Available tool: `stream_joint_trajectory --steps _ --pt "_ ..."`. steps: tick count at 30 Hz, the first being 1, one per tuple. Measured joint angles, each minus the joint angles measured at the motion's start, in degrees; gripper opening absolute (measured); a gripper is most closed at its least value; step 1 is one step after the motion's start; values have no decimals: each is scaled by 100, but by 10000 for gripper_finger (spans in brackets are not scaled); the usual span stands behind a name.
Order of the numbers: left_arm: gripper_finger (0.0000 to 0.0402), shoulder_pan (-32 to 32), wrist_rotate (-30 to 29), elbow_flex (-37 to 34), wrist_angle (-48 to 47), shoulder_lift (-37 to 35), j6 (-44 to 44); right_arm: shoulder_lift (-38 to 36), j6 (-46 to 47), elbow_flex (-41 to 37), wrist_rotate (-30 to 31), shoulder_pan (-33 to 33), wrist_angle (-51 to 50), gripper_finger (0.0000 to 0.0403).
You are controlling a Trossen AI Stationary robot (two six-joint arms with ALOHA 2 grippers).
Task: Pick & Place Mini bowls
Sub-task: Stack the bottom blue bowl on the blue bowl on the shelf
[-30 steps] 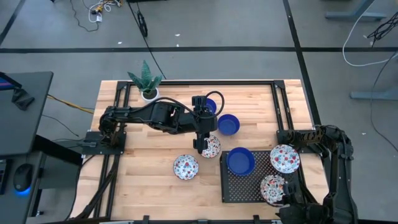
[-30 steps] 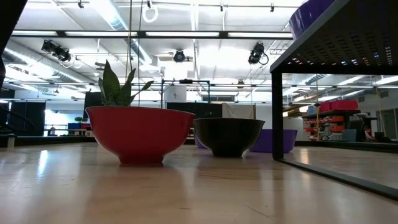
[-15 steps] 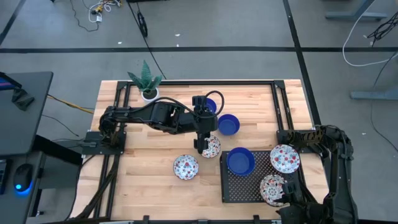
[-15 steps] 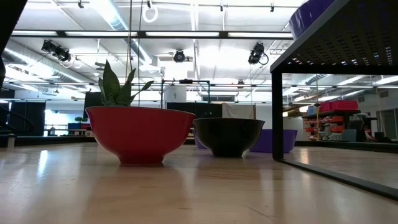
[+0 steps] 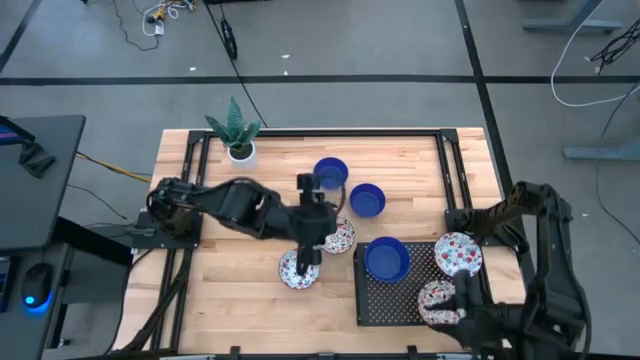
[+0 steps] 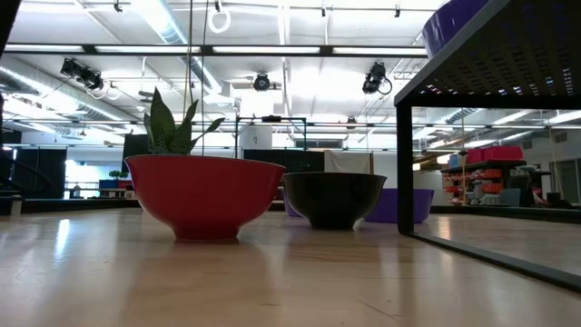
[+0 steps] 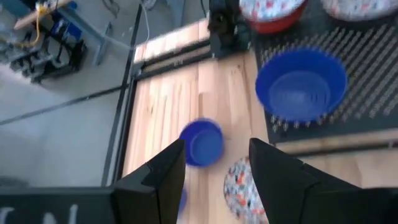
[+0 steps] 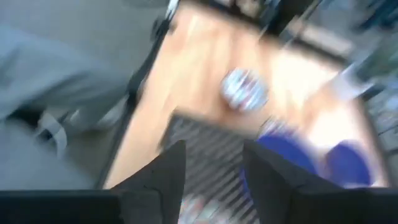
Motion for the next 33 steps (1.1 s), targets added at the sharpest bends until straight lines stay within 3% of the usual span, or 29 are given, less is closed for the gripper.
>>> stream_joint_trajectory --steps 3,5,10,13,15,19,22,27,30,33 --pt "181 -174 -262 -395 -35 -13 -325 -196 -685 -208 436 -303 475 150" --pt "181 -295 -512 -777 -61 1 -573 -362 -1247 -603 328 -617 1198 144" --pt "170 -617 -1114 -2223 621 -220 -1181 -860 -3258 -2262 -1071 -1586 4362 133" --pt "157 -792 -1186 -3480 1883 -615 -1303 -1153 -4320 -3259 -1888 -2191 6463 129" --pt "146 -911 -1225 -4413 2809 -1002 -1419 -1304 -4821 -3836 -2122 -2580 7856 126" --pt "125 -1132 -1720 -6282 5071 -1802 -1640 -1388 -5426 -4657 -2224 -3289 10368 122" --pt "114 -1259 -2132 -7538 6936 -2152 -1657 -1359 -5512 -4973 -2119 -3762 11717 119" --pt "100 -1423 -2711 -8927 9105 -2199 -1815 -1373 -5486 -5017 -1196 -4512 11747 114" --pt "91 -1458 -2965 -9344 9307 -2157 -2445 -1460 -5480 -4658 -972 -4967 10366 114" --pt "80 -1472 -3081 -9597 9334 -2157 -2969 -1508 -5294 -3998 -1265 -5426 8381 114"
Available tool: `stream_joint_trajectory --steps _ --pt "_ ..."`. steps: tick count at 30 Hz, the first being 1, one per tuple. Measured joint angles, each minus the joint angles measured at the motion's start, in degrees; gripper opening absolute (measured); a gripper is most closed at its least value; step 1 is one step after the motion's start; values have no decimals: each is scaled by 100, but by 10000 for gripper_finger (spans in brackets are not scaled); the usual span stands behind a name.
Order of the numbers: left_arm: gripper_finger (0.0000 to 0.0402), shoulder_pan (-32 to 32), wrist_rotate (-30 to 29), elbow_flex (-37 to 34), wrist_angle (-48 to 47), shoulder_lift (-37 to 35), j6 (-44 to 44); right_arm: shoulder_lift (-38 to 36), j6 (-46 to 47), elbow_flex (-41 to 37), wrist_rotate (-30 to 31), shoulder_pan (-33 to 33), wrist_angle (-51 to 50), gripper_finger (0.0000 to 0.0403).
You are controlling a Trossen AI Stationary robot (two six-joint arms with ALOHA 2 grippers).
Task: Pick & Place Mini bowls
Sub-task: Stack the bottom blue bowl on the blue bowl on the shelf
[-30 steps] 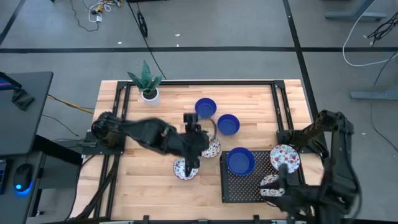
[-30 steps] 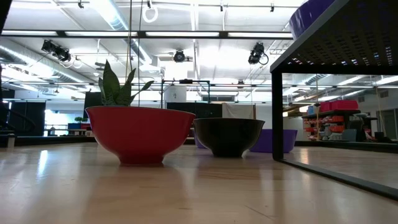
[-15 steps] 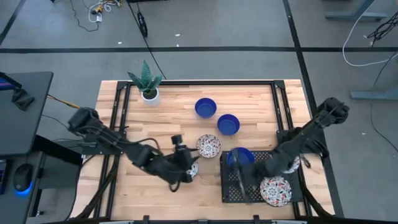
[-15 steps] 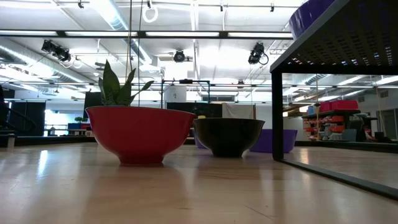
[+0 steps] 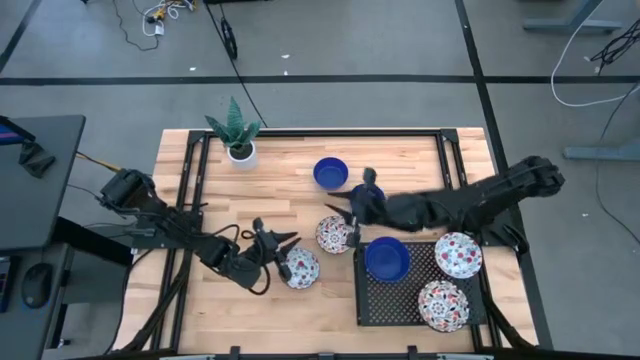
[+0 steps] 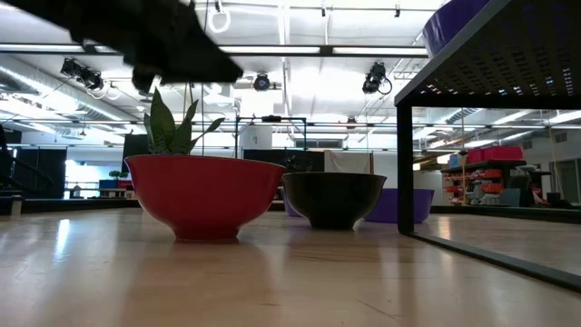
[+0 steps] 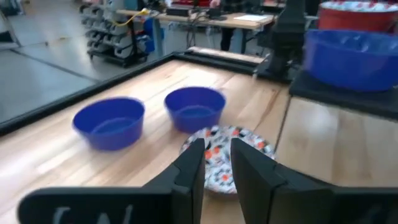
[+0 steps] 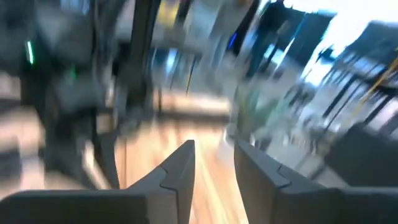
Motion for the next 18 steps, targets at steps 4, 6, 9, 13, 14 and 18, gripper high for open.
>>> stream_joint_trajectory --steps 4,6,9,13,14,18 --pt "67 -2 -21 -119 -18 0 -207 16 -66 875 -1177 -714 -2655 114" --pt "63 -4 -19 -125 -29 2 -218 17 -252 1104 -1622 -1054 -3661 114" --pt "58 3 -20 -125 -25 2 -218 17 -786 1149 -2105 -1488 -4913 114" --pt "55 16 -19 -125 -27 2 -215 9 -1231 915 -2522 -1840 -6015 115" --pt "55 14 -21 -125 -25 2 -211 9 -1326 820 -2685 -1878 -6127 118" --pt "55 16 -125 -125 -27 2 -198 9 -1515 333 -3175 -1898 -6142 143"
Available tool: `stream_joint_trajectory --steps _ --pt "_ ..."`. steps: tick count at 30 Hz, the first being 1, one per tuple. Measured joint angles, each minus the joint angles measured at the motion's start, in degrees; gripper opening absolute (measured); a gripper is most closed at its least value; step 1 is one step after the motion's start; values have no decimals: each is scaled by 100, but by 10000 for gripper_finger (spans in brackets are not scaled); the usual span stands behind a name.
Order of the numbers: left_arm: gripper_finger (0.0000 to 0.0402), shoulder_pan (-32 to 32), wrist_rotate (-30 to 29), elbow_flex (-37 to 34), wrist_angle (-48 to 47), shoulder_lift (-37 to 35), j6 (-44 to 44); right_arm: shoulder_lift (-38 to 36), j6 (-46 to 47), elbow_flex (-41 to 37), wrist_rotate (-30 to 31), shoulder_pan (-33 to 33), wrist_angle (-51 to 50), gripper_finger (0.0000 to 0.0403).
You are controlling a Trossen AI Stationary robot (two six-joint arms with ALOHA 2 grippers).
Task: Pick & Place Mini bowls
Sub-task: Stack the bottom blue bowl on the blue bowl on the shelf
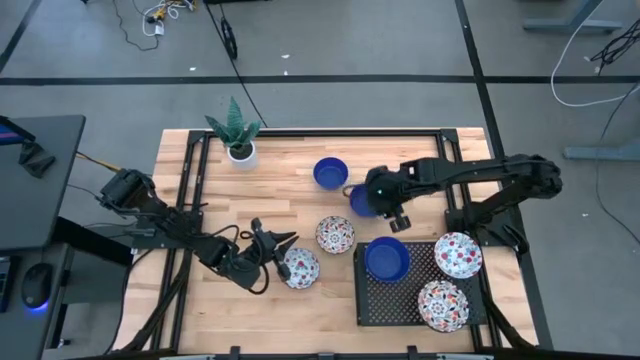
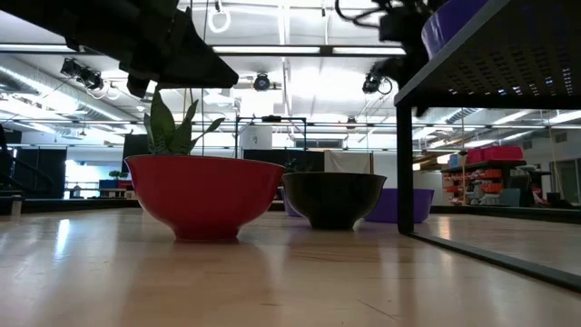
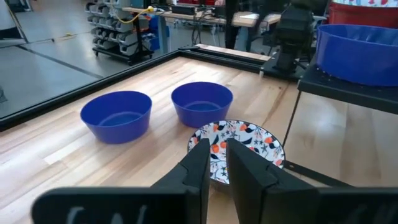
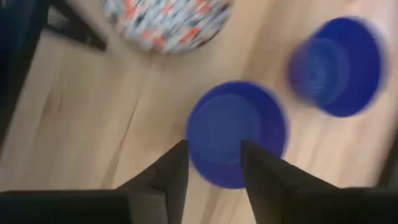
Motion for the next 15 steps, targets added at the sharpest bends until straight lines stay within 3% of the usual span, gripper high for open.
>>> stream_joint_trajectory --steps 8,15 --pt "55 85 -21 0 8 4 -2 2 -339 -1035 -58 -50 943 208" --pt "55 157 -21 0 13 4 10 4 -370 -1384 -465 -235 1722 217"
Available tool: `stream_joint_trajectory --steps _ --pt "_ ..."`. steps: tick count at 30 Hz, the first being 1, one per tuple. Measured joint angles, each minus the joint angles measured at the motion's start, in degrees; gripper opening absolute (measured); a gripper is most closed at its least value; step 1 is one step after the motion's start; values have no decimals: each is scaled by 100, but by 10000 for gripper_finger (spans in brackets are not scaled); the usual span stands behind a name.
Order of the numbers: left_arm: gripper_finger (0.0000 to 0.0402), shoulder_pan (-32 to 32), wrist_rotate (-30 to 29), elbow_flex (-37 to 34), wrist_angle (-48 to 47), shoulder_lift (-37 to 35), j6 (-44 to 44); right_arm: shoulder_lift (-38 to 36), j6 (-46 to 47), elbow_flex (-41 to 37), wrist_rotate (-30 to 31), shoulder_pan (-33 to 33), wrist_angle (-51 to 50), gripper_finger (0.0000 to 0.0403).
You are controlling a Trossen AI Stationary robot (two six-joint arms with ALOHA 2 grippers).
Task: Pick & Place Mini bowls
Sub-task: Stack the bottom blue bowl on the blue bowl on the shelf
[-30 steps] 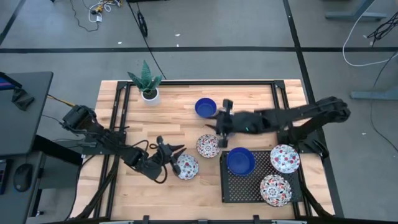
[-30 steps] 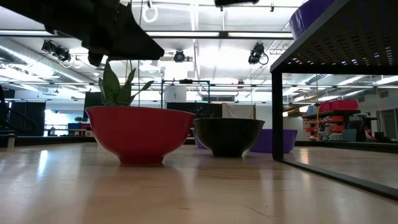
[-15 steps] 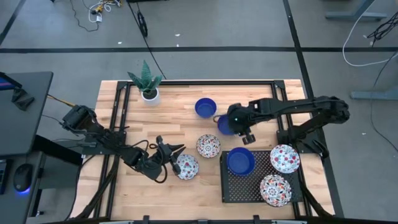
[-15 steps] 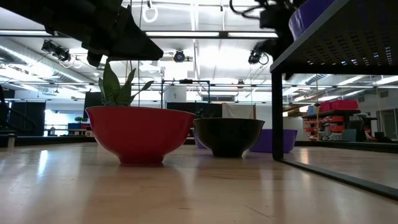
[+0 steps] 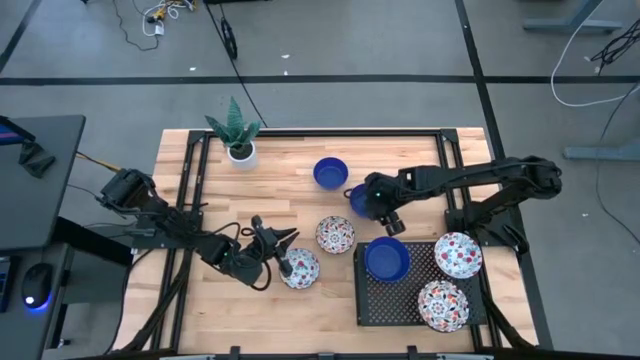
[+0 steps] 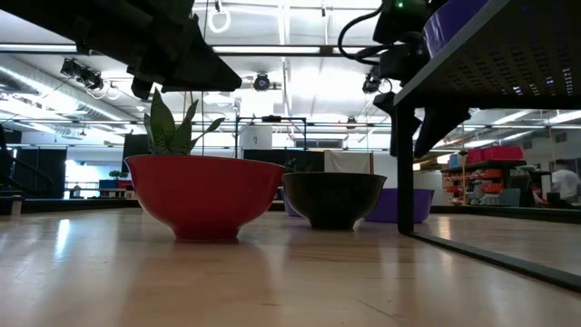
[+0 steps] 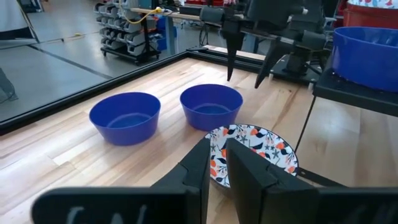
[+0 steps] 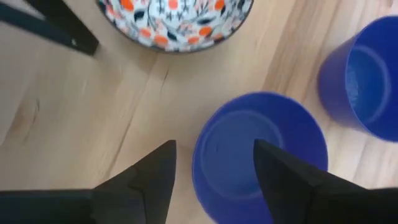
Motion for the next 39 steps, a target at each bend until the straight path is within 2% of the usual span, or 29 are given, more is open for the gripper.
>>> stream_joint_trajectory --steps 4,14,32,39 --pt "55 -2 2 0 5 0 6 82 3 -65 -226 -74 249 217" --pt "55 -2 2 0 11 0 1 591 92 -69 -285 -112 399 203" --pt "55 -2 111 0 17 1 -26 1159 816 -69 -259 -121 668 122" --pt "55 -2 116 0 20 2 -52 1169 999 -69 37 -123 666 80"
